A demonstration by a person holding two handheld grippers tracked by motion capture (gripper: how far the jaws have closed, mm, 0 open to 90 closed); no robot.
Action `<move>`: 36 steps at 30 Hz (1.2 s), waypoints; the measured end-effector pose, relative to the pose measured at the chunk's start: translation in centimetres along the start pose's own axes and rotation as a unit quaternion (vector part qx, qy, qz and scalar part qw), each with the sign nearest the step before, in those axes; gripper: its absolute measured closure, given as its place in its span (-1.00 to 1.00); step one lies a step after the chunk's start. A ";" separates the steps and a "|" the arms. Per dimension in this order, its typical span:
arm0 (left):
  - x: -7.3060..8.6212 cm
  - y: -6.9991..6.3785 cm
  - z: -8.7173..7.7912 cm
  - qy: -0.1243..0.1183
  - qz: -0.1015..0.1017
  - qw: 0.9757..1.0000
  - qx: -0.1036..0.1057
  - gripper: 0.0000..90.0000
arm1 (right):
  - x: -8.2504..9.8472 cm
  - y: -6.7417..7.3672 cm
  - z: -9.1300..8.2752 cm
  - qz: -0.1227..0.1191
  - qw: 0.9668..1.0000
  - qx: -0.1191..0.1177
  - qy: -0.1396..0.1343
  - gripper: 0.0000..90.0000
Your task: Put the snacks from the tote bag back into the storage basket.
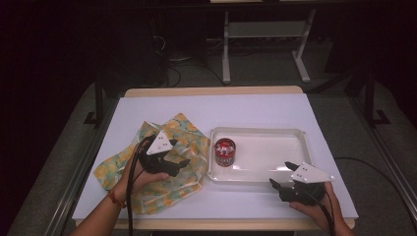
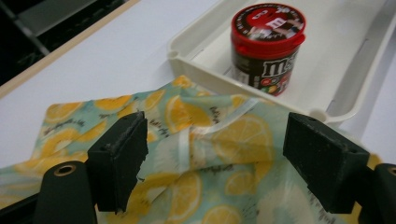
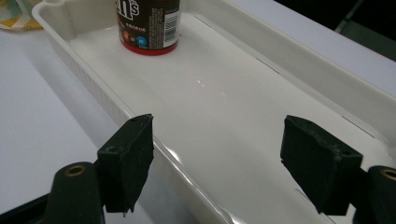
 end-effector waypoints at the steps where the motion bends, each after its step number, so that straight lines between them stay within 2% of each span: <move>1: 0.2 0.1 -0.2 -0.003 -0.002 1.000 -0.001 -0.52 | 0.0 0.0 0.0 0.000 1.000 0.000 0.000 -0.45; 7: 1.2 0.6 -1.2 -0.013 -0.009 1.000 -0.006 -0.52 | 0.0 0.0 0.0 0.000 1.000 0.000 0.000 -0.45; 15: 3.0 1.1 -2.1 0.000 -0.004 1.000 -0.015 -0.53 | 0.0 0.0 0.0 0.001 1.000 0.001 0.000 -0.44; 23: 4.5 1.9 -3.3 -0.006 -0.021 0.999 -0.024 -0.53 | -0.1 0.0 0.0 0.000 1.000 0.001 -0.002 -0.45; 24: 5.1 2.1 -3.7 -0.004 -0.025 0.999 -0.024 -0.53 | -0.1 0.0 0.0 0.001 1.000 0.001 -0.002 -0.45; 27: 5.8 2.4 -4.1 0.000 -0.023 0.999 -0.034 -0.53 | -0.1 0.1 0.0 0.000 1.000 0.000 -0.002 -0.45; 32: 6.7 2.6 -4.7 -0.010 -0.034 0.999 -0.034 -0.53 | -0.1 0.1 0.0 0.002 1.000 0.000 -0.001 -0.45; 36: 7.1 2.6 -5.1 -0.013 -0.035 0.999 -0.038 -0.53 | -0.1 0.1 0.0 0.000 1.000 0.000 0.001 -0.44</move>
Point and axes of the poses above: each handheld gripper's, and its own axes: z roughly forward along the jaws, x roughly out of its underside, y roughly to its left, the point moved 8 cm from there along z, roughly forward along the jaws
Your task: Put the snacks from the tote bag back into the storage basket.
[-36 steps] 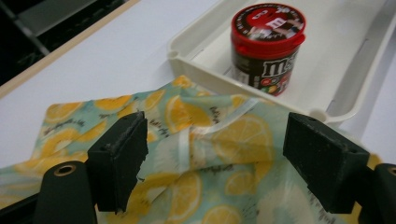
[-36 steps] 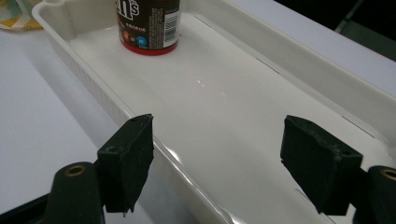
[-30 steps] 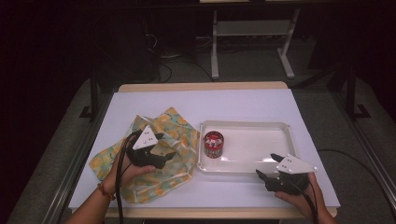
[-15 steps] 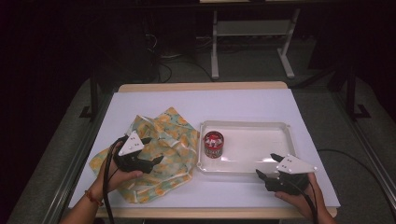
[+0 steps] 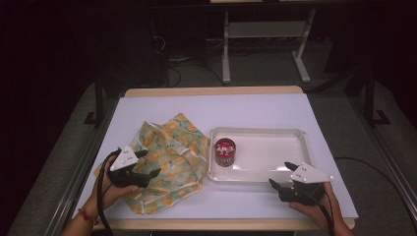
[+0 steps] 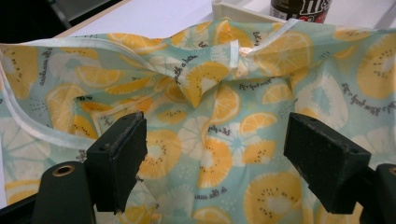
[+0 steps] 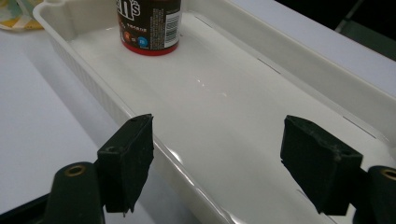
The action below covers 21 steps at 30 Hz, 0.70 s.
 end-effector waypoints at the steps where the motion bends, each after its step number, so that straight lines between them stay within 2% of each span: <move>1: 0.1 0.0 -0.1 -0.003 -0.002 1.000 0.002 -0.53 | 0.0 0.0 0.0 0.000 1.000 0.000 0.000 -0.45; 6: 0.6 0.2 -0.5 -0.010 -0.005 1.000 -0.003 -0.53 | 0.1 0.0 0.0 0.001 1.000 0.000 0.001 -0.45; 13: 1.5 0.4 -1.2 -0.025 -0.024 0.999 -0.010 -0.54 | 0.0 -0.1 -0.1 -0.001 1.000 0.001 -0.003 -0.45; 19: 2.1 0.7 -1.5 -0.026 -0.026 0.999 -0.021 -0.55 | 0.0 -0.1 -0.1 -0.002 1.000 0.001 -0.003 -0.45; 21: 2.3 0.7 -1.5 -0.030 -0.033 0.999 -0.022 -0.55 | -0.1 -0.1 -0.1 -0.002 1.000 0.001 -0.003 -0.45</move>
Point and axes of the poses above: each handheld gripper's, and its own axes: z roughly forward along the jaws, x roughly out of its underside, y roughly to its left, the point moved 8 cm from there along z, roughly forward along the jaws
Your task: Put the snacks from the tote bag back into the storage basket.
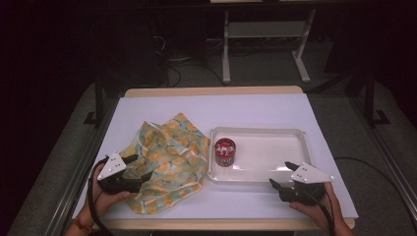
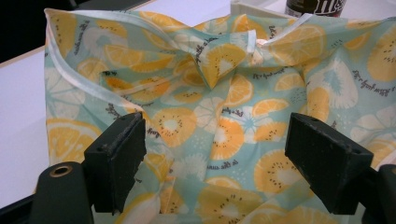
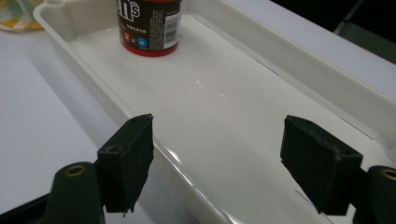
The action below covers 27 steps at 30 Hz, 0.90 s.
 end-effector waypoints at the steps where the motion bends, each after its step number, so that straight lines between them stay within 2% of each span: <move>1: 0.1 0.0 0.0 -0.001 -0.004 1.000 0.002 -0.55 | 0.0 0.0 0.0 0.000 1.000 0.000 0.000 -0.44; 3: 0.4 0.1 0.1 0.004 -0.002 1.000 -0.003 -0.55 | 0.0 0.0 0.0 0.000 1.000 0.000 -0.001 -0.45; 7: 0.3 -0.1 0.0 -0.001 0.000 1.000 -0.002 -0.55 | -0.1 -0.1 0.1 -0.001 1.000 -0.001 -0.002 -0.45; 14: 0.7 -0.3 0.3 0.006 0.002 1.000 0.004 -0.56 | -0.2 -0.1 0.1 -0.002 1.000 -0.001 -0.003 -0.45; 27: 0.5 -0.7 0.4 0.005 0.010 1.000 0.010 -0.57 | -0.2 -0.1 0.1 -0.001 1.000 0.000 -0.003 -0.45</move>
Point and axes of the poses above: each handheld gripper's, and its own axes: z roughly forward along the jaws, x roughly out of its underside, y roughly to its left, the point moved 8 cm from there along z, roughly forward along the jaws
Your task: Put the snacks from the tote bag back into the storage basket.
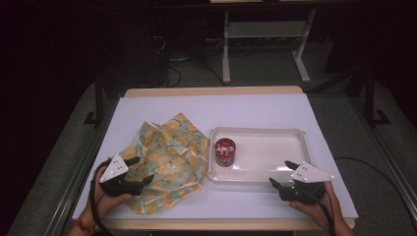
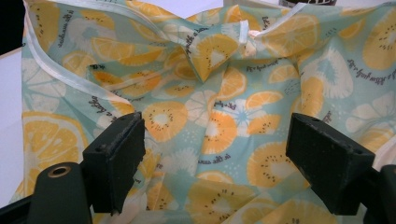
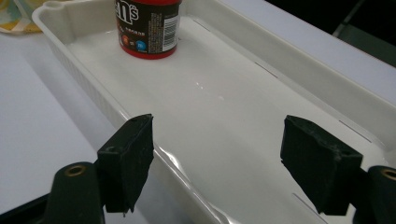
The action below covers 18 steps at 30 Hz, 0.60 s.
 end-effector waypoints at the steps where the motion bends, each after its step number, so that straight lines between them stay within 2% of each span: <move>1: 0.0 0.0 0.0 0.001 0.001 1.000 0.000 -0.57 | 0.0 0.0 0.0 0.001 1.000 0.000 0.000 -0.45; 7: -0.1 0.0 0.1 0.000 0.002 1.000 -0.001 -0.57 | 0.1 -0.1 0.1 0.002 1.000 0.000 0.001 -0.44; 10: 0.0 0.0 0.3 0.009 0.008 1.000 -0.011 -0.58 | 0.1 -0.1 0.1 0.001 1.000 -0.002 0.002 -0.44; 18: -0.5 -0.2 0.5 0.001 0.010 1.000 -0.003 -0.58 | 0.4 -0.4 -0.3 0.013 1.000 0.001 -0.002 -0.45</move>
Point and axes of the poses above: each handheld gripper's, and its own axes: z roughly forward along the jaws, x roughly out of its underside, y roughly to its left, the point moved 8 cm from there along z, roughly forward along the jaws
